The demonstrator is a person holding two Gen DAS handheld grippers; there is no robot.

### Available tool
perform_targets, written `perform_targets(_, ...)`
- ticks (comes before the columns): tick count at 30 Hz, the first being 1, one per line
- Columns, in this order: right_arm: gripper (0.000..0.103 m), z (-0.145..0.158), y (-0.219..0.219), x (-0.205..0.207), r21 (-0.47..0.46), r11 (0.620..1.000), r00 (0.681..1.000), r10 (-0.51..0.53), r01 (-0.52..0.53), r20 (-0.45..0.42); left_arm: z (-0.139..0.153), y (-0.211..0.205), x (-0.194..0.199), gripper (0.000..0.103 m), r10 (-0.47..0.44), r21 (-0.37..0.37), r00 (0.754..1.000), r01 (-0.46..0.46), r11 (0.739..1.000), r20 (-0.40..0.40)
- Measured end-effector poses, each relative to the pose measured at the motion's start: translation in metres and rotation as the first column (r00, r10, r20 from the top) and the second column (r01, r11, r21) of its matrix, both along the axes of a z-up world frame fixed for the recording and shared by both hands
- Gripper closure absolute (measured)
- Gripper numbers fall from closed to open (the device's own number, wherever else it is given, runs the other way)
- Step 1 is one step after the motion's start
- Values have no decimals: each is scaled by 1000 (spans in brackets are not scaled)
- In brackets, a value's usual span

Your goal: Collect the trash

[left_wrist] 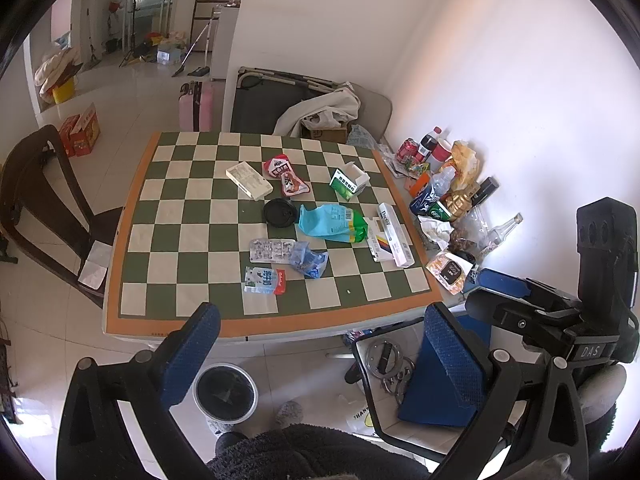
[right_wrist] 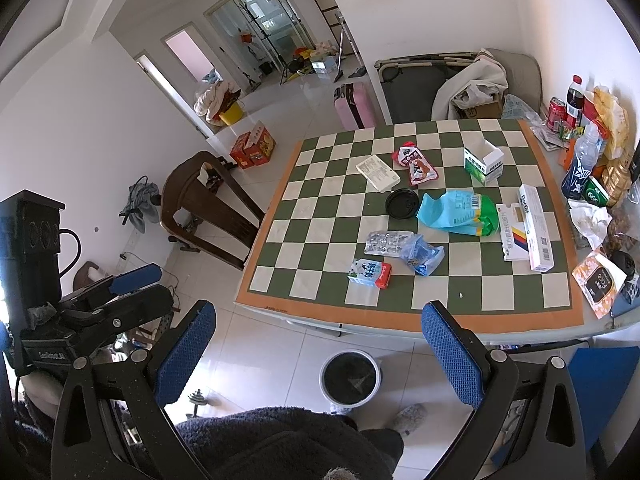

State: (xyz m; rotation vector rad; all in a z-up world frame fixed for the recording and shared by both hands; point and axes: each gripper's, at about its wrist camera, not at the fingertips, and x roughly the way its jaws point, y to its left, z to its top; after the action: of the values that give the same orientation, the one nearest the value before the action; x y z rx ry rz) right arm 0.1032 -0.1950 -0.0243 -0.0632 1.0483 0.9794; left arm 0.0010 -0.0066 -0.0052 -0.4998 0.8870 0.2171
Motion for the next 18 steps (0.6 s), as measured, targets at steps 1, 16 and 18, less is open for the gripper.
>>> perform_targets(1, 0, 0, 0, 0, -1, 1000, 1000, 0, 0, 0, -1, 0, 0, 0, 0, 0, 1000, 0, 1000, 0)
perform_targets(16, 0, -3, 0, -6, -2, 999, 999, -33, 33, -6, -15, 13, 18, 0, -31, 22, 999, 31, 999, -34)
perform_targets(18, 0, -6, -3, -8, -12, 996, 996, -94, 93, -9, -19, 21, 27, 0, -14, 79, 998, 19, 997, -60)
